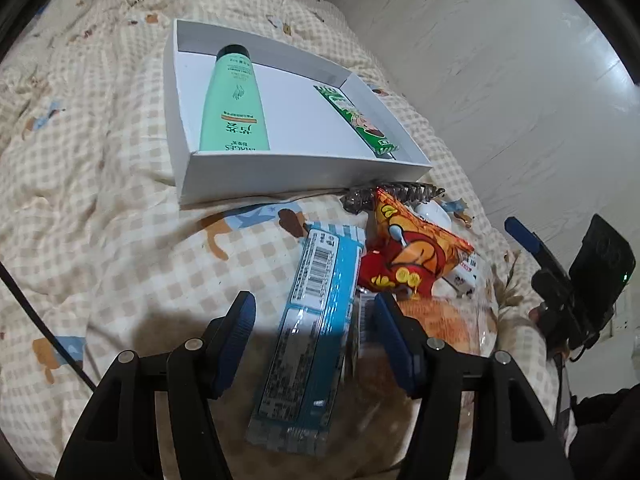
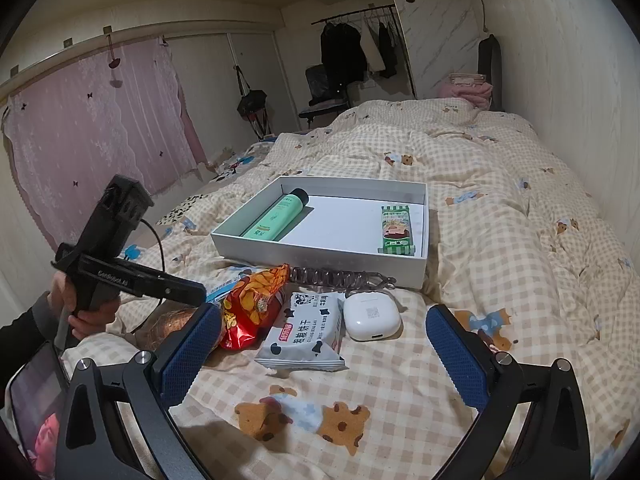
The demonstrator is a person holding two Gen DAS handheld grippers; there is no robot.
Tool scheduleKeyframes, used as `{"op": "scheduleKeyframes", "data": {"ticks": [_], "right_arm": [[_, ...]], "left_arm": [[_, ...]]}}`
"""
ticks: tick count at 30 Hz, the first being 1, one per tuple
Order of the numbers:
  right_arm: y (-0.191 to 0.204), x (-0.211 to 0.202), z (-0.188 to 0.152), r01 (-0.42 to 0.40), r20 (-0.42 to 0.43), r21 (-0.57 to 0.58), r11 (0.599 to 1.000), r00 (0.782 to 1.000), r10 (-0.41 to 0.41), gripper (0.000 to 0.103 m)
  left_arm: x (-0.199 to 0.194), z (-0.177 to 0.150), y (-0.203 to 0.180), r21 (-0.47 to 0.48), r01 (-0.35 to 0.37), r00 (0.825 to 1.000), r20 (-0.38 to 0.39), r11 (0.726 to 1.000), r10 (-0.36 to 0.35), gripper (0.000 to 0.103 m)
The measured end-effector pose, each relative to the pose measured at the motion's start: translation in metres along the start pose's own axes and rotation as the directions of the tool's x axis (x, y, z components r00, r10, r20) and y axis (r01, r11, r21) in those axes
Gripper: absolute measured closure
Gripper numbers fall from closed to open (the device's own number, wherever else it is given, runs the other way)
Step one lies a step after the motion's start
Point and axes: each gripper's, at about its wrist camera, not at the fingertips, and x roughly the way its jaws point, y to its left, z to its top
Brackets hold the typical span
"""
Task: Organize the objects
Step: 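Grasp the blue-white wafer packet with the left gripper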
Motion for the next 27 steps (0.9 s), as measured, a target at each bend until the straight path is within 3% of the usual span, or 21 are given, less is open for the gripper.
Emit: {"op": "scheduleKeyframes", "data": {"ticks": [6,7,8,12,15,17,21,27], "right_arm": [[0.0,0.0,0.0,-0.001,0.0,0.002,1.0,1.0,0.001,0.0],[0.0,0.001,0.0,-0.001,0.0,0.003,1.0,1.0,0.001,0.0],[-0.001,0.001,0.0,-0.001,-0.001,0.003,1.0,1.0,0.001,0.0],[-0.001,0.001,0.001,-0.001,0.0,0.004,1.0,1.0,0.001,0.0],[-0.001,0.001,0.0,-0.001,0.0,0.006,1.0,1.0,0.001,0.0],[-0.001,0.001,0.001,-0.002,0.0,0.007,1.0,1.0,0.002,0.0],[-0.001,0.001,0.001,-0.005,-0.002,0.01,1.0,1.0,0.005,0.0],[-0.002,0.001,0.0,-0.007,-0.003,0.02,1.0,1.0,0.008,0.0]], "left_arm": [[0.01,0.012,-0.002,-0.034,-0.034,0.999,-0.035,0.999,0.033,0.04],[0.01,0.013,-0.004,-0.029,-0.042,0.999,-0.03,0.999,0.041,0.059],[0.01,0.013,-0.006,-0.02,-0.052,0.998,-0.023,0.998,0.051,0.069],[0.004,0.01,-0.011,-0.013,-0.079,0.997,0.002,0.997,0.079,0.071],[-0.014,0.006,-0.014,-0.017,-0.061,0.996,0.062,0.998,0.062,0.071],[-0.027,0.006,-0.017,-0.02,-0.093,0.987,0.13,0.995,0.095,0.071],[-0.044,0.012,-0.02,-0.023,-0.24,0.933,0.271,0.97,0.237,0.07],[-0.018,0.02,-0.023,-0.006,-0.346,0.907,0.252,0.938,0.337,0.07]]}}
